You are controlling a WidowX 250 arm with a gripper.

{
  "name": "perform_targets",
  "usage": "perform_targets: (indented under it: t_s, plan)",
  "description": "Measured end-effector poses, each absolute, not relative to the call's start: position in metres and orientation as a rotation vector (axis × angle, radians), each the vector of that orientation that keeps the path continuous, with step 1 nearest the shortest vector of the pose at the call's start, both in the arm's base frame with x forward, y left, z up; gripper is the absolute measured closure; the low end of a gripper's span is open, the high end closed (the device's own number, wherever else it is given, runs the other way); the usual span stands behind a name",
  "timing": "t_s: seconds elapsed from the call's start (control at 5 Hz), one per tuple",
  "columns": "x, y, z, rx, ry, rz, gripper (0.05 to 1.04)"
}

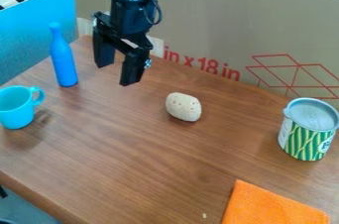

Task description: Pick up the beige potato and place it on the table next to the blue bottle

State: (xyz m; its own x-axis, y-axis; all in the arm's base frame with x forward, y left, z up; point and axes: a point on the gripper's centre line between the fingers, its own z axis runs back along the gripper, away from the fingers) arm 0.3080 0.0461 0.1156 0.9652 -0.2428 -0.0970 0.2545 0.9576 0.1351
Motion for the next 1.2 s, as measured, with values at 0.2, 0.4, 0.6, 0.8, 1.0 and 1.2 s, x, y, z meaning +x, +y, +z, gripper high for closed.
perform_targets:
  t_s: [0.2, 0.4, 0.6, 0.8, 1.0, 1.2]
  plan:
    - [0.305, 0.044, 0.105, 0.139, 0.116, -0.264, 0.081]
    - [0.308, 0.034, 0.097, 0.131, 0.098, -0.414, 0.081]
    - [0.304, 0.022, 0.087, 0.091, 0.066, -0.56, 0.081]
    - [0.311, 0.013, 0.088, 0.036, -0.014, -0.717, 0.081]
    - [0.324, 0.007, 0.09, 0.029, -0.018, -0.818, 0.081]
    - [0.343, 0.001, 0.095, 0.061, -0.054, -0.951, 0.081]
